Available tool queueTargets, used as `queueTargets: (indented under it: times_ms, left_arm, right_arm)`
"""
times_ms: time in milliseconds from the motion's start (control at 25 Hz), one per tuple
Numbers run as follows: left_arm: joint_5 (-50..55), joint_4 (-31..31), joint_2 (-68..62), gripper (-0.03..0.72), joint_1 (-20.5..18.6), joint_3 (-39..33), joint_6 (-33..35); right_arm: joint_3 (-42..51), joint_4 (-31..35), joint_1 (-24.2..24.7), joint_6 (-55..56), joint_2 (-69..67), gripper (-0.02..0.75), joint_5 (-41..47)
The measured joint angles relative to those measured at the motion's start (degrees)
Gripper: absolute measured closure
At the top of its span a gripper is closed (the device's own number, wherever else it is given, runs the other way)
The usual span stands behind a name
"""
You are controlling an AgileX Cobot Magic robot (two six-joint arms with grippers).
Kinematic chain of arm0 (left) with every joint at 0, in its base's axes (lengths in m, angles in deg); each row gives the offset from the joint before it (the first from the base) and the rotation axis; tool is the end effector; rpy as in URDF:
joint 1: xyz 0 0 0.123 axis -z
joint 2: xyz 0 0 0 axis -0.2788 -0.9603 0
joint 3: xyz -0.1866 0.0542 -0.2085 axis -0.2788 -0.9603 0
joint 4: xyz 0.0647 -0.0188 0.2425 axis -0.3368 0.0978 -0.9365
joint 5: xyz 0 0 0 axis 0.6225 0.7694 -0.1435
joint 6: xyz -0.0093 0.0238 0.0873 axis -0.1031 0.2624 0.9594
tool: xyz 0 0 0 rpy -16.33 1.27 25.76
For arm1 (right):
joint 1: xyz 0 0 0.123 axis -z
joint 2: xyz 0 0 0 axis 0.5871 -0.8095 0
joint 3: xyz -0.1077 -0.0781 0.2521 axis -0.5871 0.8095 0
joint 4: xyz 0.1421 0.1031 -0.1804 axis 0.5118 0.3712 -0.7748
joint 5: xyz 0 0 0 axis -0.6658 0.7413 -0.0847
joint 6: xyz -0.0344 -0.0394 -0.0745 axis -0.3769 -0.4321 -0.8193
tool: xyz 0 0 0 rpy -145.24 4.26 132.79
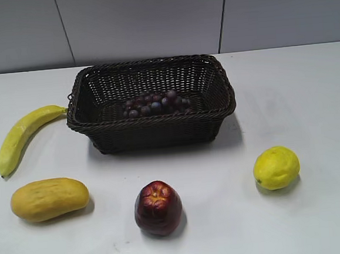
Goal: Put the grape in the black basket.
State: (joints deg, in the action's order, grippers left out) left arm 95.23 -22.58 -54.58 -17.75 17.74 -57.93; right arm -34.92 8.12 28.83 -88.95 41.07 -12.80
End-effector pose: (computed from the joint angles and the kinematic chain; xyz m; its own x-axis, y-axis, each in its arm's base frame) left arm -0.0041 -0.0023 0.2693 -0.4913 0.0777 -0.8675 0.0388 0.9970 0.0673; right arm 0.0252 0.0038 0.2992 -0.5788 -0.0686 -0.8126 -0.1270 0.9919 0.0067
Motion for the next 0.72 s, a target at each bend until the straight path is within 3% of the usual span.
queueTargets:
  times_ms: [160, 720]
  left_arm:
    - [0.0, 0.0, 0.0, 0.459, 0.0, 0.0, 0.0]
    - [0.0, 0.0, 0.0, 0.461, 0.0, 0.0, 0.0]
  right_arm:
    - [4.1, 0.0, 0.0, 0.0, 2.9, 0.146, -0.2]
    - [4.3, 0.0, 0.0, 0.0, 3.1, 0.147, -1.1]
